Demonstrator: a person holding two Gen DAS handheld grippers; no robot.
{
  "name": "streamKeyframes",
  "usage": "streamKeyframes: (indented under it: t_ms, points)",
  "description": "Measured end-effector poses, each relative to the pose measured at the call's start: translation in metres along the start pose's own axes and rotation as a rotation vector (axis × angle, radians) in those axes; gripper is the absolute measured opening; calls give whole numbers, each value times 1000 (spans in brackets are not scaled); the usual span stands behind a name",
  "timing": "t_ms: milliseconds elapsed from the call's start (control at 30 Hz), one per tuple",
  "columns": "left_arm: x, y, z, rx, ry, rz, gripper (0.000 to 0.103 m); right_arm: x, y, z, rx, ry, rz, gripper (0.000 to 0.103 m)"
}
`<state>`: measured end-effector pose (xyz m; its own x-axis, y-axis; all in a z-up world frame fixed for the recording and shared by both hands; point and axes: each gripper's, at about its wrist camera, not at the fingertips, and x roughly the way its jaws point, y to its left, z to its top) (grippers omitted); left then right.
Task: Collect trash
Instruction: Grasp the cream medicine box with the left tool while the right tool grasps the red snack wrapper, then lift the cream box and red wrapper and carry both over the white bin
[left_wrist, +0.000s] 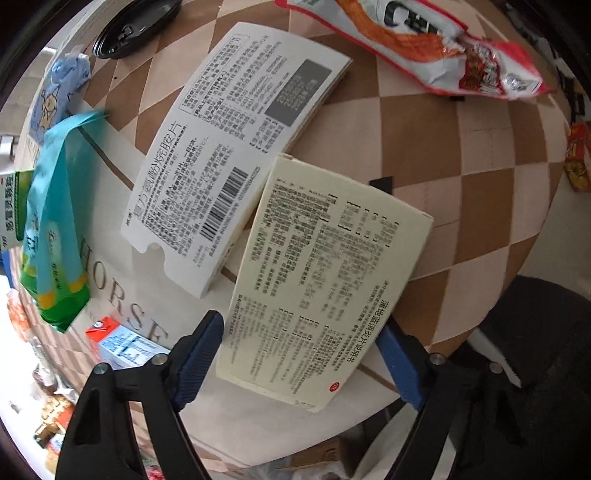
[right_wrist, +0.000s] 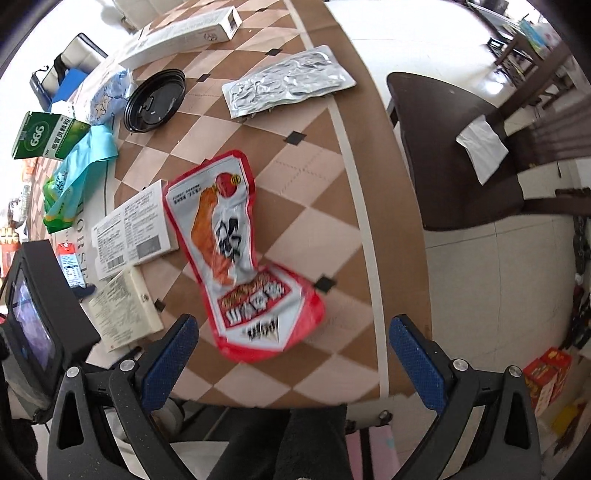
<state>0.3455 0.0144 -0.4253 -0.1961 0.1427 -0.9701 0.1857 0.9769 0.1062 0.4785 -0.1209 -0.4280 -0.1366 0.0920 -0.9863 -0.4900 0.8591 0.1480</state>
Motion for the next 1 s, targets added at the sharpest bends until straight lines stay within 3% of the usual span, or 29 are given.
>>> streamKeyframes:
  t_ms: [67,133,200,367,400,467,500,767,1000]
  points:
    - [0,-3,-6,-33,-4,-1,80,6,4,8,-16,11,0,103]
    - [1,1,-17,-134,12,-15,80,13,11,13,-38,21,-1,103]
    - [4,16,-33,-348,53,-59,80,21,20,17,-63,25,-6,103]
    - [26,54,-99,-985,108,-267,81,44,52,26,-143,6,-81,103]
    - [28,56,-107,-1047,93,-283,81,48,57,28,-158,3,-92,103]
    - [30,57,-114,-1087,81,-293,84,56,70,29,-196,-7,-131,97]
    - [30,56,-117,-1090,77,-292,84,61,74,30,-210,-8,-149,87]
    - [36,54,-127,-1098,53,-313,87,67,103,23,-263,-108,-171,68]
    - [31,49,-130,-1083,12,-282,81,71,102,16,-267,-151,-149,67]
